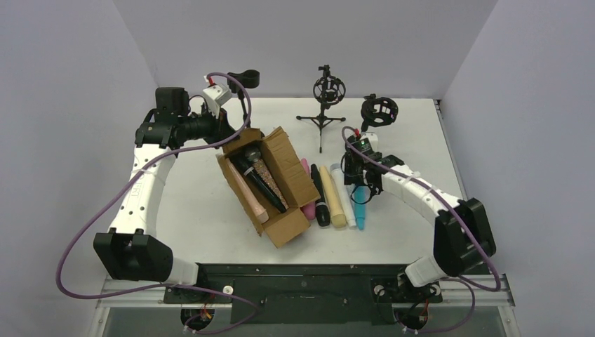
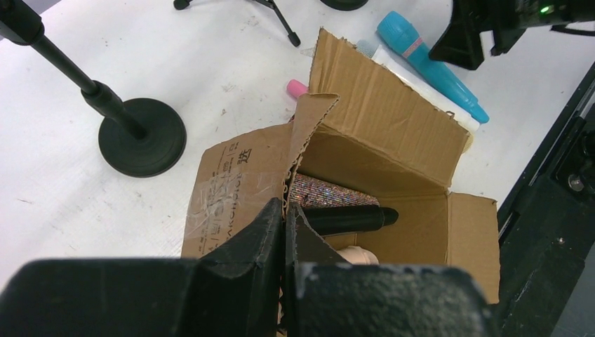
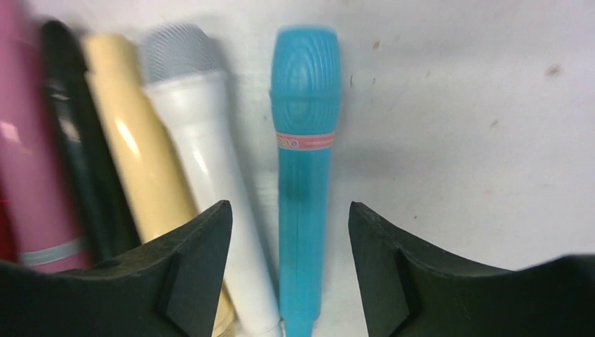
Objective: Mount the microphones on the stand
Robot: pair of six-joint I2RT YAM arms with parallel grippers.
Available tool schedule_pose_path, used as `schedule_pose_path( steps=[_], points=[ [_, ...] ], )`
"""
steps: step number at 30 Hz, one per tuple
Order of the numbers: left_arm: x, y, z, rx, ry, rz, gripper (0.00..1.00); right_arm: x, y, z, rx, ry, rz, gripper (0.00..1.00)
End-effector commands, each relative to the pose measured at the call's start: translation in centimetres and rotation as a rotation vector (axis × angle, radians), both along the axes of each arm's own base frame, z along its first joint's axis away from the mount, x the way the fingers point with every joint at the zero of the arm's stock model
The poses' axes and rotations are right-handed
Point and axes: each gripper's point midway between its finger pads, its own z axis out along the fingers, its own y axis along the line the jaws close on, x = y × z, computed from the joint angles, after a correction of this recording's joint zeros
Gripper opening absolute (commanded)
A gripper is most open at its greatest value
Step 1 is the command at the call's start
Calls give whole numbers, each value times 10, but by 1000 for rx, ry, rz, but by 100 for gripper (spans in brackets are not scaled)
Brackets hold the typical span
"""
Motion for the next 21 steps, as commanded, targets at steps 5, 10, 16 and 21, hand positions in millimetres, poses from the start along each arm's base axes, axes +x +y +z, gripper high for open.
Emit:
schedule_pose_path(
  steps=[5, 10, 16, 21],
  points=[
    [-1, -9, 29, -55, -66, -31, 0, 12, 58, 175, 147, -426, 103, 58],
    [0, -11, 30, -70, -61, -30, 0, -14, 138, 220, 215, -529, 335, 55],
    [-1, -12, 34, -82, -61, -30, 0, -51, 237, 190, 177, -483, 644, 55],
    [-3, -12, 35, -81, -61, -28, 0, -54, 282, 150, 144, -439, 745, 59]
  ],
)
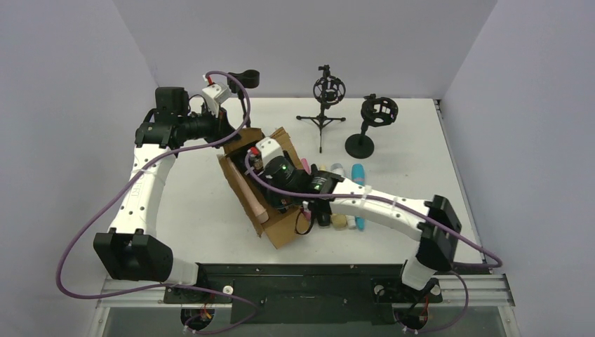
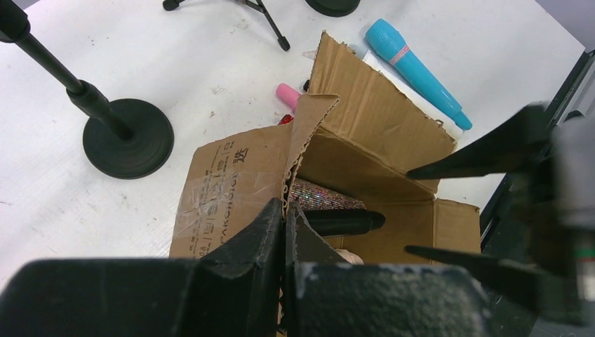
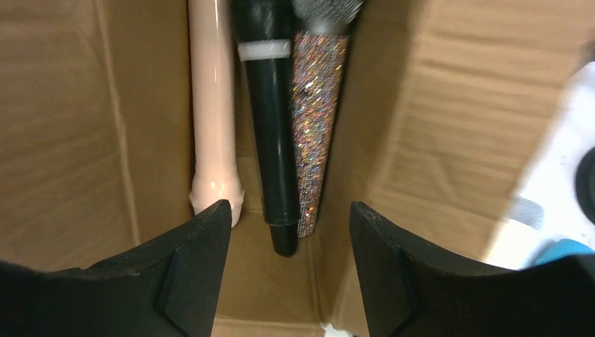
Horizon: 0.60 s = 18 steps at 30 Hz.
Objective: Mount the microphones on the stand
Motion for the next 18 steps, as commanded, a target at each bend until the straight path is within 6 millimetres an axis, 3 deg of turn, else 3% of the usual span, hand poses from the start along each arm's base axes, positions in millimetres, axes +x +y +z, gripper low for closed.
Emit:
schedule_pose_path(
  steps=[1, 5, 13, 18],
  points=[
    [0, -8, 31, -44, -87, -29, 0, 6, 29, -11, -27, -37, 69, 59],
    [-1, -8, 30, -40, -88, -33, 0, 14, 47, -44, -81, -19, 89, 60],
    [-1, -10, 31, -45, -78, -42, 0, 29, 71, -75, -129, -12, 88, 55],
    [-7, -7, 31, -21, -108, -45, 0, 36, 74, -100, -196, -13, 82, 49]
  ],
)
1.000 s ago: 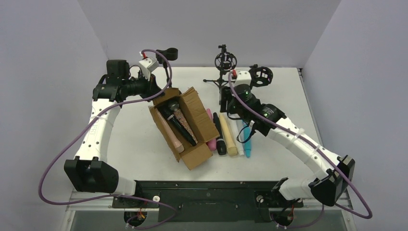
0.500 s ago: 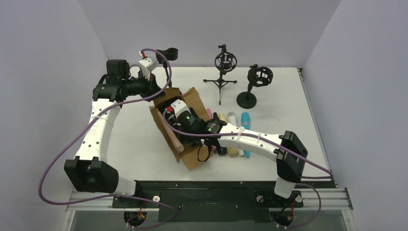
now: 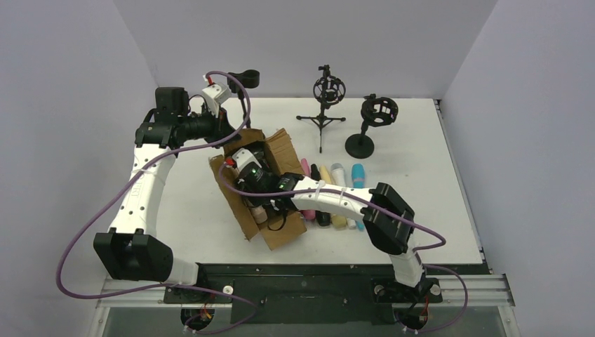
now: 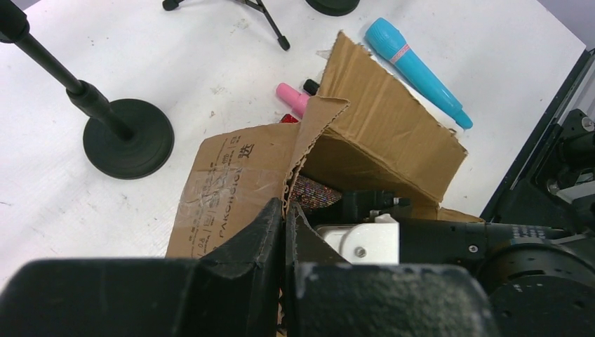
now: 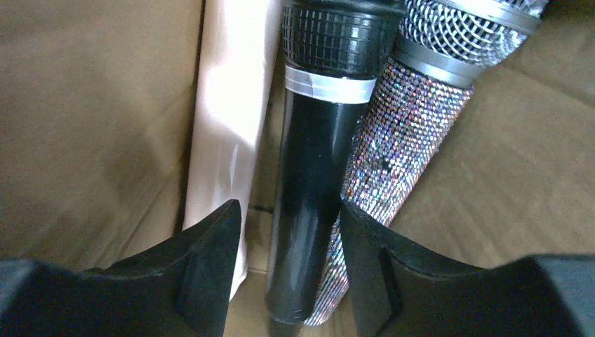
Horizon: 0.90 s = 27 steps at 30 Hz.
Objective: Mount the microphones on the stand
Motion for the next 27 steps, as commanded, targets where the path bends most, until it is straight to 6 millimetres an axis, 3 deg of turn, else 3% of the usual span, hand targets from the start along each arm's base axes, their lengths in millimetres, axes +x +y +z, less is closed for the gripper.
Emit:
schedule_pose_path(
  steps=[1, 10, 13, 15, 22, 25, 27],
  points=[
    [-6, -6, 31, -16, -117, -43, 0, 13, 12, 2, -6, -55, -4, 48],
    [-8, -8, 34, -24, -109, -58, 0, 16, 10, -18, -48, -52, -11, 33],
    [-7, -8, 35, -22, -121, -58, 0, 13, 11, -10, -30, -48, -10, 11],
    [-5, -8, 36, -25, -120, -57, 0, 11, 11, 9, 15, -49, -13, 0],
    [-2, -6, 40, -7, -139, -49, 0, -5, 2, 102, 218, -68, -11, 0],
    [0, -5, 38, 2, -144, -44, 0, -14, -13, 132, 267, -75, -12, 0],
    [2, -4, 36, 5, -140, -42, 0, -18, -26, 141, 270, -82, -23, 0]
  ],
)
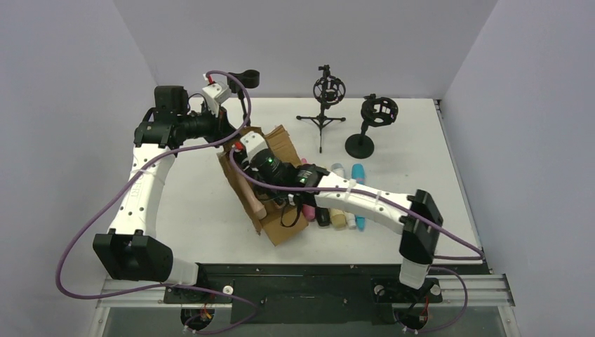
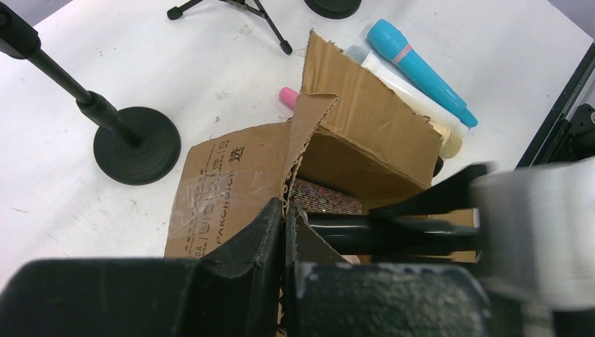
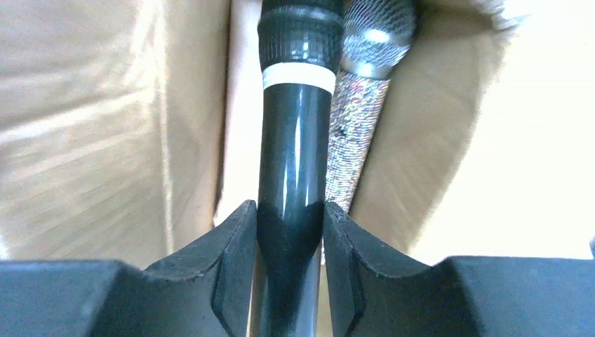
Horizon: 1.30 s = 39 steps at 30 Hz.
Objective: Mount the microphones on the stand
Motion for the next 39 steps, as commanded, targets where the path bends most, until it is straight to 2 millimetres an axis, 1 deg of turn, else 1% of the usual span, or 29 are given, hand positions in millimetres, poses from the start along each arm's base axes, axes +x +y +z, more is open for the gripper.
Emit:
schedule_pose_path(
  steps=[1, 2, 3, 4, 5, 6, 7, 8, 9, 10, 13, 15, 16, 17, 18, 19, 20, 21, 22, 25, 30, 31, 32, 33, 34, 36, 37, 38, 39],
  points=[
    [2, -4, 29, -11, -103, -27, 0, -11, -27, 75, 144, -68, -35, 0],
    [2, -4, 29, -10, -101, -26, 0, -12, -37, 82, 145, -78, -47, 0],
    [3, -4, 28, -8, -100, -24, 0, -9, -49, 75, 120, -82, -73, 0],
    [4, -4, 27, -7, -99, -23, 0, -10, -59, 80, 123, -88, -86, 0],
    [4, -3, 26, -4, -100, -21, 0, -6, -71, 71, 102, -80, -116, 0],
    [5, -3, 25, -3, -101, -19, 0, -7, -82, 77, 111, -83, -129, 0],
    [5, -3, 24, -1, -98, -18, 0, -3, -95, 66, 90, -71, -159, 0],
    [5, -3, 24, -1, -98, -18, 0, -3, -105, 70, 102, -75, -174, 0],
    [5, -3, 23, 2, -99, -19, 0, -1, -117, 59, 81, -62, -196, 0],
    [5, -2, 23, 5, -100, -17, 0, -3, -127, 56, 74, -59, -207, 0],
    [6, -1, 22, 14, -110, -15, 0, -4, -154, 48, 30, -54, -252, 0],
    [6, -1, 22, 16, -109, -14, 0, -7, -174, 51, 11, -74, -293, 0],
    [6, -1, 21, 15, -106, -15, 0, -8, -183, 47, -4, -78, -320, 0],
    [6, -1, 21, 15, -106, -15, 0, -7, -194, 50, 6, -83, -344, 0],
    [6, -1, 20, 16, -106, -16, 0, -5, -205, 43, -6, -77, -377, 0],
    [5, -1, 20, 16, -108, -16, 0, -5, -213, 45, 3, -81, -396, 0],
    [5, -1, 19, 16, -107, -17, 0, -2, -224, 38, -9, -75, -432, 0],
    [5, -1, 19, 17, -108, -17, 0, 0, -228, 37, -2, -75, -446, 0],
    [5, -1, 19, 17, -107, -18, 0, 2, -235, 30, -10, -61, -467, 0],
    [5, -1, 20, 15, -110, -20, 0, 9, -242, 10, -46, -26, -515, 0],
    [5, -1, 20, 13, -109, -21, 0, 25, -262, -8, -67, 9, -616, 0],
    [5, -1, 20, 13, -108, -22, 0, 26, -261, -15, -59, 38, -614, 0],
    [4, -1, 19, 13, -107, -22, 0, 32, -269, -19, -52, 56, -640, 0],
    [5, -1, 19, 13, -105, -22, 0, 33, -264, -26, -21, 93, -617, 0],
    [4, -1, 19, 13, -107, -22, 0, 38, -269, -29, -1, 107, -628, 0],
    [4, -1, 19, 15, -110, -21, 0, 41, -261, -30, 42, 123, -602, 1],
    [3, -1, 19, 16, -111, -21, 0, 42, -258, -32, 48, 136, -588, 3],
    [3, 0, 19, 17, -112, -21, 0, 43, -255, -36, 44, 148, -581, 8],
    [3, 0, 18, 17, -111, -22, 0, 44, -249, -36, 54, 159, -565, 10]
  ],
)
